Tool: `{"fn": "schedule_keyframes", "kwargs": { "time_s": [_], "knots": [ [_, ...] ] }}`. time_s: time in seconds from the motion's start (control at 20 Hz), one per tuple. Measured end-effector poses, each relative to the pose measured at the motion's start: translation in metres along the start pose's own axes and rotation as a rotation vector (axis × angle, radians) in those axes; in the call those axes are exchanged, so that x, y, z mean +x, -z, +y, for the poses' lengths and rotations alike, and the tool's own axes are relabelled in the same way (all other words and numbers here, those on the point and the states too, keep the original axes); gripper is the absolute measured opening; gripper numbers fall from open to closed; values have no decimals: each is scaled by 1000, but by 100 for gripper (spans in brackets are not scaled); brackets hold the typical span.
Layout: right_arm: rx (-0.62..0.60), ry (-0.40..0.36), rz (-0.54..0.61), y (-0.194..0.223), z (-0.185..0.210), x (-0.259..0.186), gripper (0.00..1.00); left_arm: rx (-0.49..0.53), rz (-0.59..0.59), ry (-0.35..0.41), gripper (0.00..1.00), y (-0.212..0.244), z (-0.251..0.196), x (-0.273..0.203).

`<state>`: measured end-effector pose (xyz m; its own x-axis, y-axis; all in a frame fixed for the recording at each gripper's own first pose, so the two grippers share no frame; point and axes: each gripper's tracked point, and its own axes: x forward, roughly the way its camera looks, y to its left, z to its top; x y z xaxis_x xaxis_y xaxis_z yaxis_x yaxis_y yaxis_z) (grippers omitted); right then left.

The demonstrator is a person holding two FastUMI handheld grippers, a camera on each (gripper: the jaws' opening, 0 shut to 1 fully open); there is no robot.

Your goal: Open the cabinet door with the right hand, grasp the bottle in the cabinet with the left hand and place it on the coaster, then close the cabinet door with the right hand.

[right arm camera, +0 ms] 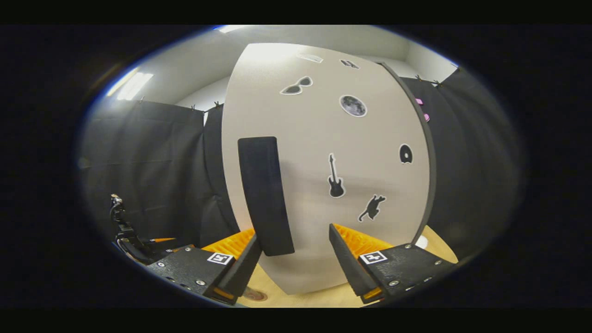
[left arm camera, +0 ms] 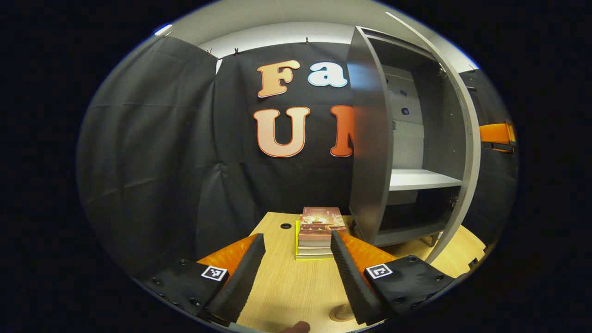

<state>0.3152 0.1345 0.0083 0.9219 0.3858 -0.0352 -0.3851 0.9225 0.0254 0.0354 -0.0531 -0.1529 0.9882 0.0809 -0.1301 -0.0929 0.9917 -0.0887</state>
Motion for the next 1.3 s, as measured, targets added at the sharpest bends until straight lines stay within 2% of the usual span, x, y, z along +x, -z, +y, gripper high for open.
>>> {"fn": "schedule_keyframes", "kwargs": {
  "time_s": [0.15, 0.35, 0.75, 1.05, 1.3],
  "knots": [
    [-8, 6, -10, -1, 20, 25, 86, -5, 1, 7, 94, 1, 8, 19],
    [-20, 26, -22, -4, 29, 65, 87, 1, 10, 23, 93, 3, 15, 49],
    [-89, 163, -59, 2, 18, 90, 90, -45, 17, 110, 93, -2, 3, 97],
    [-171, 212, -38, 10, 12, 102, 92, -57, 13, 158, 93, -3, -15, 106],
    [-158, 216, -41, 9, 9, 106, 92, -78, 12, 139, 93, -12, -15, 96]
  ]
}}
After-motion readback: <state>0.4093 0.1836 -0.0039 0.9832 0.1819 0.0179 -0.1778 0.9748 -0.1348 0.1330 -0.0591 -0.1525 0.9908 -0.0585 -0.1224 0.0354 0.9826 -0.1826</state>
